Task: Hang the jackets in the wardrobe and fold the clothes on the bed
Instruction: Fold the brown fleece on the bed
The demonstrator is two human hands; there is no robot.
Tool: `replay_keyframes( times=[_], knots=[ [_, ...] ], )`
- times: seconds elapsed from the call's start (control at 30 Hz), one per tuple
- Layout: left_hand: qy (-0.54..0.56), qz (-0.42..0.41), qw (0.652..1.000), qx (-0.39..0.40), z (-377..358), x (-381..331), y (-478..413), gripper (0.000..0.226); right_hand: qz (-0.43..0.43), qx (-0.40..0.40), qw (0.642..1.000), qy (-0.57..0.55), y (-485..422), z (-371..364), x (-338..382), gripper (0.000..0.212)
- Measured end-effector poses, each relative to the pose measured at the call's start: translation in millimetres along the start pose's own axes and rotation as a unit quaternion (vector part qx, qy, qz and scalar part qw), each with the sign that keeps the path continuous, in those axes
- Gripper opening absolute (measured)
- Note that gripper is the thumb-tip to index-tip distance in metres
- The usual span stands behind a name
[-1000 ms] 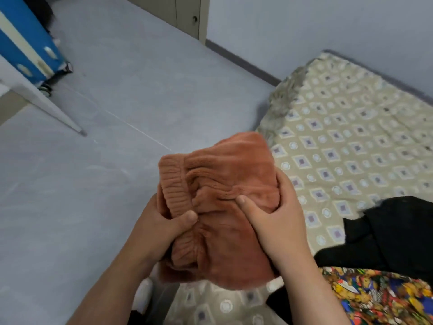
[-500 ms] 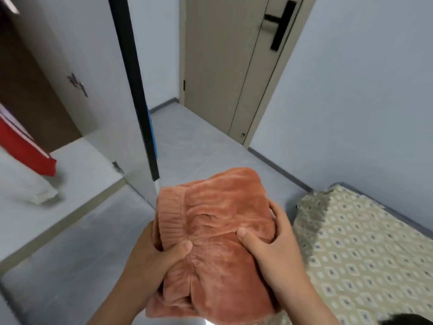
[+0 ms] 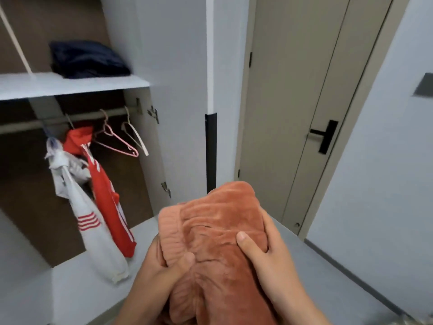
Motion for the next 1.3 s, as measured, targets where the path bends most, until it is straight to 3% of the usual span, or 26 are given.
replay_keyframes(
  times=[0.2,0.37,0.53,0.6,0.77,1.1,1.23,1.3],
  knots=[
    [-0.015,-0.057,0.992,-0.115,59,-51,-69,0.068,0.053,0.075,0.996,-0.02,-116,-31,33,0.07],
    [-0.076,-0.107,0.971,-0.198,117,-94,-100,0.06,0.125,0.185,0.975,-0.007,-193,-79,72,0.102],
    [-0.041,-0.154,0.945,-0.284,178,-132,-109,0.055,0.192,0.255,0.947,-0.043,-253,-156,118,0.074],
    [-0.019,-0.183,0.94,-0.287,199,-149,-122,0.041,0.22,0.249,0.942,-0.045,-272,-181,135,0.068],
    [-0.014,-0.235,0.932,-0.275,256,-175,-153,0.046,0.268,0.225,0.936,-0.044,-314,-232,163,0.072],
    [-0.01,-0.264,0.944,-0.2,366,-219,-235,0.053,0.328,0.167,0.929,-0.035,-392,-310,203,0.068],
    [0.005,-0.254,0.954,-0.158,388,-232,-271,0.07,0.326,0.16,0.931,-0.04,-421,-321,214,0.071],
    [0.018,-0.254,0.956,-0.142,395,-243,-291,0.059,0.33,0.157,0.93,-0.04,-440,-325,224,0.068]
  ],
)
Point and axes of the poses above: each hand's wrist, its own y-axis away from the middle knuckle, its own z-axis out of the back of the hand, x = y × z, the point moved 5 cm from there along -y, towards the middle knuckle, and after that the axes turned 8 degrees about x, right-handed, at the moved point
